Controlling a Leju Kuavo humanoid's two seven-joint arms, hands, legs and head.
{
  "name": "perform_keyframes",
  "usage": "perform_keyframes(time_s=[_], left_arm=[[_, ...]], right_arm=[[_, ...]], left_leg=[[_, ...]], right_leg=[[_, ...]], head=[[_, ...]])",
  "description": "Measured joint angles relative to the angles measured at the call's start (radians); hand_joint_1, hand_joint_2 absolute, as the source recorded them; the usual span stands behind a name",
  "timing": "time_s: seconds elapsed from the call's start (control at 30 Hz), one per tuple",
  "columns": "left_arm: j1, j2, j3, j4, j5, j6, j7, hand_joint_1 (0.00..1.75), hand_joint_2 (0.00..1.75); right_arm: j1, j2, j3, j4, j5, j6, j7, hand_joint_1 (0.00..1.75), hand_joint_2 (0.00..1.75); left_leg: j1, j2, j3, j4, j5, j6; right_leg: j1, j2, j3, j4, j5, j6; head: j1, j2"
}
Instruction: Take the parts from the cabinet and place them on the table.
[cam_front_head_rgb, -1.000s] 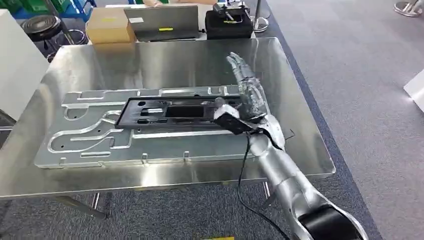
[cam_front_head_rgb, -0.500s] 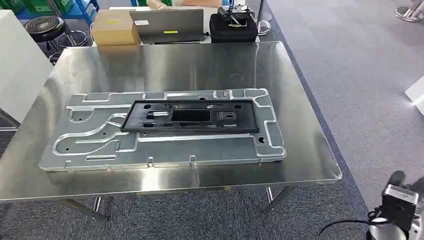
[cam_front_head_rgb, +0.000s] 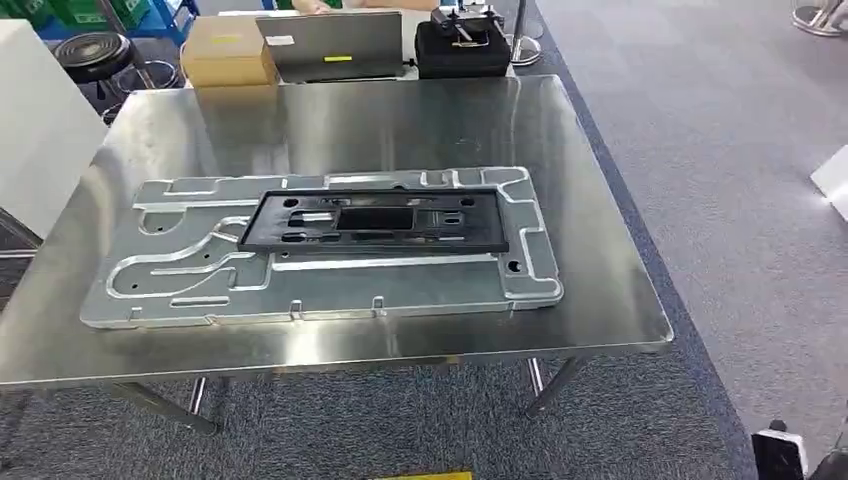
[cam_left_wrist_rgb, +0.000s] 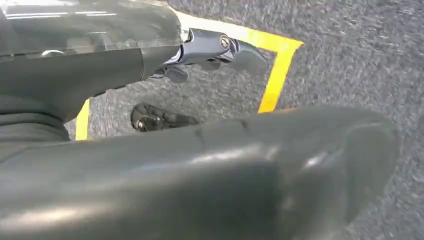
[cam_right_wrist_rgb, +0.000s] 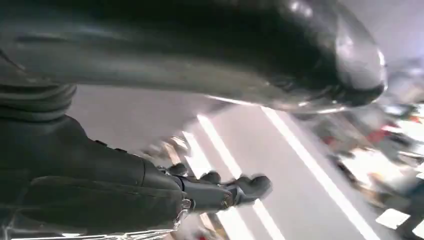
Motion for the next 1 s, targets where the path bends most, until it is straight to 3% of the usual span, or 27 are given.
perform_keyframes(time_s=[0.07,0.1,0.13,0.17,0.2,0.23,0.27,0.3,0.33,0.37,0.4,0.43,0.47,0.57,0.6,0.63,0.67,0.73,0.77,0.8,0.83,0.87,0.9,0.93,0.97,1.0], left_arm=[[0.003,-0.001,0.002,0.0,0.001,0.001,0.004,0.0,0.0],[0.004,-0.006,0.003,0.0,0.001,0.002,0.008,0.0,0.0],[0.003,-0.008,0.005,0.0,0.001,0.004,0.013,0.0,0.0],[0.002,-0.008,0.007,0.0,0.001,0.004,0.016,0.0,0.0],[0.002,-0.008,0.01,0.0,0.001,0.005,0.018,0.0,0.0],[0.002,-0.01,0.013,0.0,0.001,0.006,0.02,0.0,0.0],[0.003,-0.01,0.015,0.0,0.001,0.007,0.023,0.0,0.0],[0.003,-0.011,0.016,0.0,0.001,0.008,0.026,0.0,0.0],[0.003,-0.011,0.017,0.0,0.001,0.009,0.027,0.0,0.0],[0.003,-0.011,0.018,0.0,0.001,0.009,0.027,0.0,0.0],[0.003,-0.012,0.018,0.0,0.001,0.009,0.03,0.0,0.0],[0.002,-0.014,0.018,0.0,0.0,0.009,0.031,0.0,0.0],[0.001,-0.014,0.018,0.0,0.0,0.01,0.033,0.0,0.0],[-0.002,-0.016,0.018,0.0,-0.007,0.01,0.035,0.0,0.0],[0.003,-0.016,0.018,0.0,-0.008,0.01,0.035,0.0,0.0],[0.003,-0.016,0.018,0.0,-0.009,0.01,0.035,0.0,0.0],[0.004,-0.017,0.018,0.0,-0.013,0.01,0.037,0.0,0.0],[0.002,-0.022,0.018,0.0,-0.021,0.008,0.039,0.0,0.0],[0.003,-0.024,0.018,0.0,-0.023,0.007,0.04,0.0,0.0],[0.002,-0.024,0.018,0.0,-0.028,0.006,0.043,0.0,0.0],[0.002,-0.026,0.017,0.0,-0.029,0.005,0.045,0.0,0.0],[0.002,-0.026,0.017,0.0,-0.032,0.004,0.048,0.0,0.0],[0.0,-0.027,0.016,0.0,-0.036,0.003,0.048,0.0,0.0],[-0.002,-0.028,0.016,0.0,-0.038,0.003,0.05,0.0,0.0],[-0.007,-0.029,0.015,0.0,-0.039,0.003,0.052,0.0,0.0],[-0.009,-0.031,0.015,0.0,-0.04,0.003,0.053,0.0,0.0]], right_arm=[[-0.004,-0.003,-0.035,0.106,0.039,-0.02,0.012,0.0,0.0],[-0.012,-0.01,-0.05,0.168,0.071,-0.039,0.035,0.0,0.0],[-0.019,-0.014,-0.065,0.233,0.1,-0.055,0.053,0.0,0.0],[-0.025,-0.022,-0.079,0.291,0.126,-0.072,0.064,0.0,0.0],[-0.032,-0.026,-0.091,0.355,0.15,-0.085,0.078,0.0,0.0],[-0.037,-0.028,-0.099,0.408,0.178,-0.092,0.102,0.0,0.0],[-0.04,-0.028,-0.102,0.451,0.203,-0.098,0.125,0.0,0.0],[-0.043,-0.028,-0.103,0.497,0.227,-0.106,0.146,0.0,0.0],[-0.046,-0.028,-0.104,0.533,0.239,-0.109,0.16,0.0,0.0],[-0.049,-0.028,-0.105,0.561,0.248,-0.11,0.173,0.0,0.0],[-0.054,-0.03,-0.106,0.589,0.26,-0.111,0.191,0.0,0.0],[-0.06,-0.031,-0.106,0.613,0.274,-0.112,0.215,0.0,0.0],[-0.067,-0.033,-0.106,0.635,0.291,-0.112,0.244,0.0,0.0],[-0.07,-0.035,-0.106,0.706,0.341,-0.083,0.362,0.0,0.0],[-0.071,-0.033,-0.106,0.731,0.357,-0.065,0.407,0.0,0.0],[-0.076,-0.03,-0.106,0.75,0.371,-0.048,0.44,0.0,0.0],[-0.078,-0.027,-0.106,0.77,0.388,-0.022,0.492,0.0,0.0],[-0.079,-0.018,-0.106,0.803,0.406,0.021,0.54,0.0,0.0],[-0.08,-0.016,-0.106,0.814,0.414,0.038,0.56,0.0,0.0],[-0.083,-0.011,-0.106,0.828,0.423,0.06,0.576,0.0,0.0],[-0.084,-0.01,-0.105,0.838,0.431,0.081,0.589,0.0,0.0],[-0.086,-0.008,-0.103,0.848,0.439,0.103,0.6,0.0,0.0],[-0.087,-0.005,-0.101,0.856,0.446,0.123,0.61,0.0,0.0],[-0.089,-0.002,-0.099,0.863,0.453,0.139,0.617,0.0,0.0],[-0.09,0.001,-0.096,0.87,0.458,0.154,0.623,0.0,0.0],[-0.089,0.003,-0.093,0.875,0.464,0.167,0.631,0.0,0.0]], left_leg=[[-0.005,-0.001,-0.002,-0.001,0.011,0.013],[0.003,0.003,-0.007,-0.012,0.027,0.021],[0.003,0.007,-0.014,-0.013,0.037,0.024],[0.003,0.009,-0.025,-0.013,0.044,0.031],[0.003,0.013,-0.035,-0.012,0.052,0.037],[0.0,0.014,-0.048,-0.012,0.06,0.037],[-0.001,0.015,-0.059,-0.01,0.067,0.036],[-0.001,0.015,-0.072,-0.006,0.074,0.035],[-0.001,0.015,-0.082,-0.001,0.08,0.032],[-0.001,0.015,-0.094,0.004,0.084,0.03],[-0.001,0.015,-0.105,0.01,0.09,0.025],[-0.001,0.016,-0.11,0.017,0.093,0.021],[-0.005,0.016,-0.119,0.021,0.097,0.015],[0.0,0.015,-0.119,0.017,0.115,-0.005],[-0.004,0.013,-0.123,0.018,0.122,-0.014],[0.002,0.011,-0.132,0.034,0.095,-0.018],[0.002,0.011,-0.149,0.078,0.034,-0.022],[0.004,0.011,-0.189,0.224,-0.076,-0.028],[0.005,0.012,-0.201,0.287,-0.104,-0.031],[0.005,0.012,-0.197,0.32,-0.1,-0.031],[0.005,0.012,-0.173,0.309,-0.069,-0.029],[0.005,0.012,-0.134,0.263,-0.028,-0.026],[0.004,0.012,-0.071,0.178,0.01,-0.021],[0.002,0.012,-0.001,0.083,0.014,-0.012],[-0.004,0.012,0.051,-0.006,-0.024,-0.005],[-0.005,0.012,0.062,-0.026,-0.024,-0.001]], right_leg=[[-0.005,0.0,0.002,-0.005,0.012,0.014],[-0.007,0.004,-0.002,-0.004,0.009,0.019],[-0.009,0.006,-0.011,0.014,-0.023,0.024],[-0.01,0.006,-0.028,0.059,-0.076,0.028],[-0.013,0.006,-0.051,0.134,-0.137,0.033],[-0.013,0.005,-0.073,0.219,-0.187,0.037],[-0.014,0.005,-0.085,0.279,-0.208,0.039],[-0.015,0.005,-0.078,0.299,-0.201,0.041],[-0.016,0.005,-0.048,0.274,-0.175,0.041],[-0.018,0.005,-0.001,0.215,-0.143,0.04],[-0.019,0.005,0.07,0.117,-0.113,0.036],[-0.019,0.006,0.134,0.024,-0.118,0.031],[-0.009,0.007,0.158,-0.023,-0.137,0.024],[-0.002,0.008,0.143,-0.018,-0.124,0.001],[-0.01,0.006,0.136,-0.027,-0.111,-0.013],[-0.011,0.0,0.129,-0.029,-0.1,-0.019],[-0.011,0.001,0.113,-0.029,-0.09,-0.029],[-0.006,0.0,0.087,-0.027,-0.071,-0.036],[-0.004,-0.001,0.072,-0.026,-0.061,-0.036],[-0.002,-0.001,0.057,-0.023,-0.05,-0.036],[-0.001,-0.001,0.04,-0.019,-0.041,-0.035],[0.001,-0.001,0.026,-0.014,-0.033,-0.034],[0.002,-0.001,0.011,-0.009,-0.024,-0.032],[0.003,-0.001,0.001,-0.005,-0.015,-0.029],[0.007,0.0,-0.004,-0.001,-0.008,-0.023],[0.006,-0.002,-0.004,-0.002,0.0,-0.018]], head=[[0.0,0.0],[0.0,0.0],[0.0,0.0],[0.0,0.0],[0.0,0.0],[0.0,0.0],[0.0,0.0],[0.0,0.0],[0.0,0.0],[0.0,0.0],[0.0,0.0],[0.0,0.0],[0.0,0.0],[0.0,0.0],[0.0,0.0],[0.0,0.0],[0.0,0.0],[0.0,0.0],[0.0,0.0],[0.0,0.0],[0.0,0.0],[0.0,0.0],[0.0,0.0],[-0.001,0.0],[-0.001,0.0],[0.0,0.0]])
